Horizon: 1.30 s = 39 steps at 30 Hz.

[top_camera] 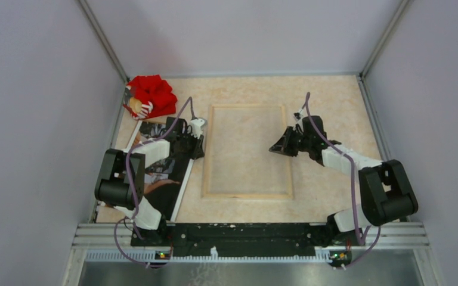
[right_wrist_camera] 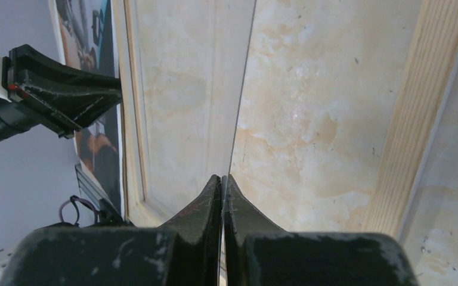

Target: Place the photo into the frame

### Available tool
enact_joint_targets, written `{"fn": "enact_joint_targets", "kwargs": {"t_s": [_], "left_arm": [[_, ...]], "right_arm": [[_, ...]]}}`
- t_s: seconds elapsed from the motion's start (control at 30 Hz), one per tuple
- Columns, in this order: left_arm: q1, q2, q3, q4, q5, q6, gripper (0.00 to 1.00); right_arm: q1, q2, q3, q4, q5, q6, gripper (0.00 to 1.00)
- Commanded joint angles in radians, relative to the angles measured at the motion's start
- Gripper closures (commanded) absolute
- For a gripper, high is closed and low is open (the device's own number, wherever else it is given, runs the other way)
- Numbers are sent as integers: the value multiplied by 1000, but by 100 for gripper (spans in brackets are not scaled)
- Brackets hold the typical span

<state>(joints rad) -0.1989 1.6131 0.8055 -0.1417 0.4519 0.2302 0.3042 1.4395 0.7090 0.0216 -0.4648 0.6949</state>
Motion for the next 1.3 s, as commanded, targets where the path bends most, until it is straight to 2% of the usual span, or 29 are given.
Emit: {"fn": "enact_joint_targets", "kwargs": {"t_s": [0.0,0.43,0.8,1.27], "left_arm": [[1,8,6,-47,-1,1,71],[1,11,8,-47,1,2,71],[1,12,10,-47,7,2,71],[1,14,6,-48,7,3,71]], "right_arm": [[-5,-33,-16,121,-20,52,100],[-5,-40,-75,221,-41,95,100],[-2,-154,-118,339,-59,111,100],[16,-66,-125,471,-80,199,100]]}}
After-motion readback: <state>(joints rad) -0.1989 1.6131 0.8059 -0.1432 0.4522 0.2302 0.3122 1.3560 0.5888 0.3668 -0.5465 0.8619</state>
